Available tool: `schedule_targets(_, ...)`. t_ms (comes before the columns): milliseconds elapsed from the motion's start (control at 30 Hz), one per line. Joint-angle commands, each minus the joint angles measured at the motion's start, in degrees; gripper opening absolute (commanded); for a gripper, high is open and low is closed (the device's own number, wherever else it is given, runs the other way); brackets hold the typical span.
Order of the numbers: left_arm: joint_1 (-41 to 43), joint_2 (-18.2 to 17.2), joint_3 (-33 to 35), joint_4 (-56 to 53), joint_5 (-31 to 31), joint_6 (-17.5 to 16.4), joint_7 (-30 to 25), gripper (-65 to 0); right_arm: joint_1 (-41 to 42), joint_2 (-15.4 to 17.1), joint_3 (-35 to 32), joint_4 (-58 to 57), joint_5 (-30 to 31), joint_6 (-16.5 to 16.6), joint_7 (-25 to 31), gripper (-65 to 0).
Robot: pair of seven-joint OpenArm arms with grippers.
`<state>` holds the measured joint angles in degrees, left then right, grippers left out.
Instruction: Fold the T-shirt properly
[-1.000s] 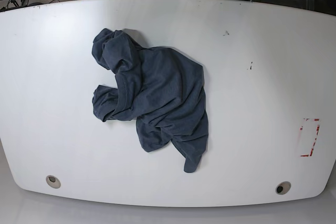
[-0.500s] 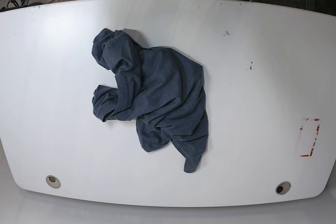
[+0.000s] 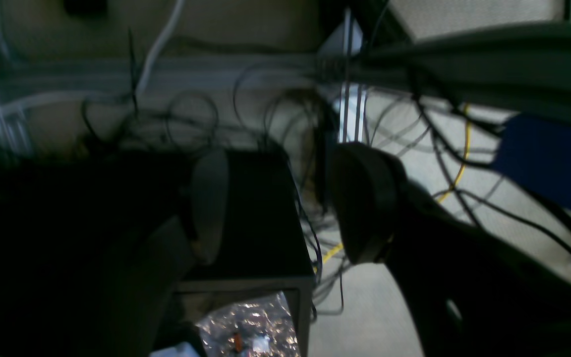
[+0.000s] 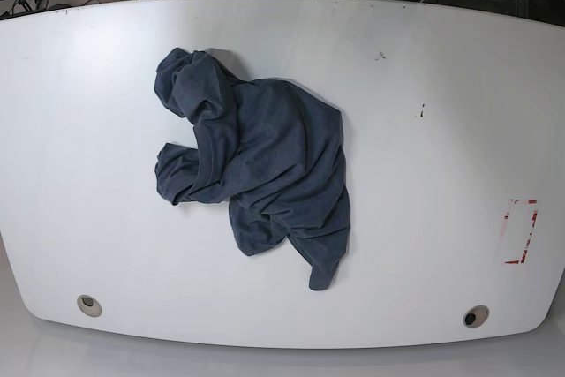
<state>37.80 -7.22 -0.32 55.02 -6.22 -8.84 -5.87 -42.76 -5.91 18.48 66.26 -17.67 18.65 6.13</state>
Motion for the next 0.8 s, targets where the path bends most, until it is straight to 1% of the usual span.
schedule_targets(0, 2.3, -0.4, -0.3, 3.7, 0.0, -0.2, -1.3, -31.8, -2.4, -0.1, 0.0, 3.5, 0.2, 0.4, 0.1, -18.0)
schedule_targets(133, 4.7, -0.3, -0.4, 8.0, 0.4, -0.3, -2.2, -31.6, -4.5, -0.2, 0.0, 7.4, 0.2, 0.3, -0.2, -18.0)
schedule_targets(200, 7.0, -0.1, -0.3, 12.3, 0.9, -0.2, -2.2, -31.5, -6.6, -0.2, -0.2, 10.4, 0.8, 0.7, -0.4, -18.1)
schedule_targets(333, 8.7, -0.2, -0.4, 15.5, 1.0, -0.2, -2.1, -31.3, -8.3, -0.4, -0.3, 13.2, 1.1, 0.8, -0.4, -18.2)
schedule_targets(533, 10.6, -0.2, -0.9, 19.0, 0.9, -0.3, -1.3, -30.9, -10.5, -0.7, -0.5, 15.6, 2.0, 0.9, -0.1, -18.4)
schedule_targets(600, 12.2, 0.0, -1.0, 20.4, 0.9, 0.0, -1.5, -31.1, -11.3, -0.5, -0.6, 15.7, 3.3, 1.1, -0.4, -18.4)
schedule_targets(767, 13.0, 0.0, -1.7, 21.5, 1.0, 0.0, -1.5, -31.2, -12.2, -0.5, -0.8, 16.7, 3.8, 1.3, -0.4, -18.5)
